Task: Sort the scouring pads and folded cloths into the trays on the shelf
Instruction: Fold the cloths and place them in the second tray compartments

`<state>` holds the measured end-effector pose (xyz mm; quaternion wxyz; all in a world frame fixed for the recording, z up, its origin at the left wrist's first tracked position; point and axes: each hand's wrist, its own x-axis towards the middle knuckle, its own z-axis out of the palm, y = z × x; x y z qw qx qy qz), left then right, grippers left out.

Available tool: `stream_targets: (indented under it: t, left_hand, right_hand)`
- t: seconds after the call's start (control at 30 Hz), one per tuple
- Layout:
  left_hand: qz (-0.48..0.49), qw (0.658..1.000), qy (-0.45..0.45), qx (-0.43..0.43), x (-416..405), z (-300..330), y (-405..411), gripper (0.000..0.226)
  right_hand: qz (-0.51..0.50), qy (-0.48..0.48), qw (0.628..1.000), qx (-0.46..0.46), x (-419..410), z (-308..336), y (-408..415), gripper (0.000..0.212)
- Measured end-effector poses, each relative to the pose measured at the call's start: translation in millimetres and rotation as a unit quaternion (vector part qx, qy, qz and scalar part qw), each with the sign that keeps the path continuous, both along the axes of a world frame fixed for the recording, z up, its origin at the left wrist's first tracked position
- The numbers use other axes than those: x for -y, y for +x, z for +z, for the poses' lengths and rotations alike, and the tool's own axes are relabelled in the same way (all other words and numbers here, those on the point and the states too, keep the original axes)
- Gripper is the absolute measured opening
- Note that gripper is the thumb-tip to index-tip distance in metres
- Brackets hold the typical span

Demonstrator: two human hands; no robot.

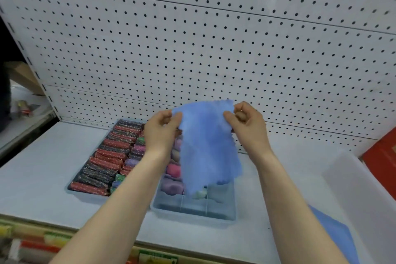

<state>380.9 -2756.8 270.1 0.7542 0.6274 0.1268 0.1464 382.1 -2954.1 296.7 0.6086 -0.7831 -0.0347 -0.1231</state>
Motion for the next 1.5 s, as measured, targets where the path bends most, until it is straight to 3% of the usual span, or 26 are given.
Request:
stream_targets:
  t: [0.17, 0.4, 0.57, 0.63, 0.73, 0.77, 0.87, 0.97, 1.03, 1.13, 1.23, 1.4, 1.5]
  left_hand:
    - [-0.052, 0.996, 0.002, 0.072, 41.8, 24.1, -20.2, 0.003]
    - [-0.144, 0.986, -0.022, 0.076, 50.5, 28.7, -34.2, 0.030]
    - [-0.047, 0.995, 0.050, 0.076, 26.8, 14.2, -30.6, 0.018]
    - [-0.066, 0.993, 0.091, 0.030, 16.7, 12.0, -22.8, 0.037]
    - [-0.206, 0.966, 0.102, -0.120, 7.2, 13.0, -8.1, 0.088]
    - [-0.254, 0.952, 0.101, -0.138, 4.7, 14.1, -5.8, 0.096]
    - [-0.308, 0.943, 0.094, -0.083, 2.5, 16.5, -3.2, 0.075]
    - [-0.247, 0.967, 0.045, -0.049, 8.0, 20.3, -1.7, 0.025]
    - [-0.225, 0.973, 0.021, -0.045, 11.4, 22.3, -4.0, 0.009]
    - [-0.217, 0.975, 0.043, -0.024, 17.2, 26.2, -8.6, 0.006]
    - [-0.229, 0.972, 0.053, 0.016, 18.4, 32.3, -13.7, 0.012]
    - [-0.251, 0.960, 0.091, 0.080, 7.3, 41.4, -18.6, 0.015]
    - [-0.249, 0.961, 0.082, 0.089, 4.4, 46.2, -20.7, 0.015]
  right_hand:
    - [0.056, -0.041, 0.997, 0.043, -28.4, -0.5, -14.4, 0.008]
    - [0.033, 0.009, 0.999, 0.008, -28.8, 1.7, -19.3, 0.011]
    - [0.052, 0.038, 0.998, -0.016, -13.5, 7.1, -22.0, 0.005]
    - [0.096, 0.062, 0.993, -0.026, -6.8, 15.0, -24.3, 0.011]
    - [0.158, 0.089, 0.983, -0.021, -0.6, 27.3, -28.6, 0.012]
    - [0.174, 0.087, 0.981, -0.020, 1.2, 31.2, -29.9, 0.014]
    - [0.182, 0.065, 0.981, -0.015, 8.3, 38.9, -31.1, 0.015]
    - [0.134, 0.049, 0.990, -0.009, 17.6, 39.7, -31.4, 0.017]
    - [0.107, 0.040, 0.993, -0.025, 23.5, 36.8, -32.4, 0.018]
    - [0.083, -0.002, 0.995, -0.056, 27.8, 32.7, -34.1, 0.020]
    - [0.067, -0.026, 0.996, -0.052, 29.3, 35.0, -35.9, 0.005]
    - [0.066, -0.014, 0.997, -0.026, 41.1, 47.5, -40.2, 0.017]
    - [0.092, 0.003, 0.995, -0.046, 46.6, 54.4, -44.7, 0.007]
